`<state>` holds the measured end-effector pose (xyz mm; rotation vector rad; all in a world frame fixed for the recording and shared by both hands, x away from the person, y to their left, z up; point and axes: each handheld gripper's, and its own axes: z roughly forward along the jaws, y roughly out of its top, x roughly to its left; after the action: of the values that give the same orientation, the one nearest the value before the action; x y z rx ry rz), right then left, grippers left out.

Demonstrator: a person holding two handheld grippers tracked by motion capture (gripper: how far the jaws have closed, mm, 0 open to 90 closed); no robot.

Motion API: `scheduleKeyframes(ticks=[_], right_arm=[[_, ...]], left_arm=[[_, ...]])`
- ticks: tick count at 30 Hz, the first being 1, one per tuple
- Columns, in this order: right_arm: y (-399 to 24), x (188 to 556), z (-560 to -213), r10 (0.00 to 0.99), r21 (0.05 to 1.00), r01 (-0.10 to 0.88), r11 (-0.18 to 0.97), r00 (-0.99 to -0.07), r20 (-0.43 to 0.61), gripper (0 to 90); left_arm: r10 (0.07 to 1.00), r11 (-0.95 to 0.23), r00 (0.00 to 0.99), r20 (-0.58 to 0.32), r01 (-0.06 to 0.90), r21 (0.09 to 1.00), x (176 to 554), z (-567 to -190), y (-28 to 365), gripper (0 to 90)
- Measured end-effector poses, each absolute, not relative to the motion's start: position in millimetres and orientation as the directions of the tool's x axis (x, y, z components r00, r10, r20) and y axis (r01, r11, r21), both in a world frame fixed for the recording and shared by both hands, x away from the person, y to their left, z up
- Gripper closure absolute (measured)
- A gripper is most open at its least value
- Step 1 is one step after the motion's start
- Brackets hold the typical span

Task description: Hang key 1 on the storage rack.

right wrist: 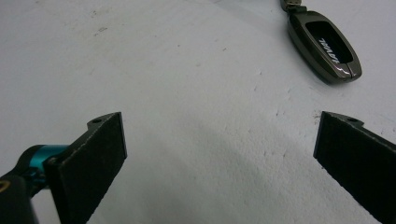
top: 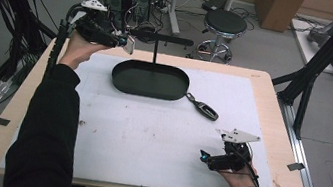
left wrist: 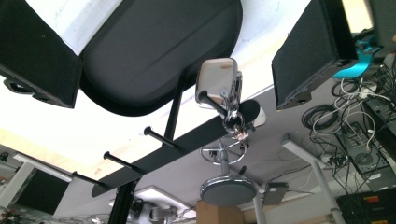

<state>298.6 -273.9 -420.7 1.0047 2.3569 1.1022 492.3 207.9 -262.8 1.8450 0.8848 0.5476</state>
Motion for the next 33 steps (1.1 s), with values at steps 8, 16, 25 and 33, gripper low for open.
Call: scheduleKeyframes(ticks=[8, 16, 25, 33], right_arm=[[-271, 302, -422, 0.727, 0.769, 0.453, 0.450, -0.686, -0.021, 1.7], [-268, 303, -422, 0.723, 0.770, 0.447, 0.455, -0.691, -0.026, 1.7], [-269, 303, -422, 0.725, 0.772, 0.447, 0.452, -0.688, -0.026, 1.7], [-270, 303, -422, 0.728, 0.770, 0.450, 0.453, -0.685, -0.027, 1.7]], left_arm=[[0.765, -0.255, 0.644, 0.020, 0.275, 0.927, 463, -260, 215, 2.3], [0.764, -0.247, 0.645, 0.029, 0.251, 0.936, 441, -259, 224, 2.3], [0.769, -0.251, 0.640, 0.011, 0.286, 0.925, 425, -276, 239, 2.3], [0.774, -0.253, 0.633, -0.001, 0.311, 0.916, 413, -294, 252, 2.3]])
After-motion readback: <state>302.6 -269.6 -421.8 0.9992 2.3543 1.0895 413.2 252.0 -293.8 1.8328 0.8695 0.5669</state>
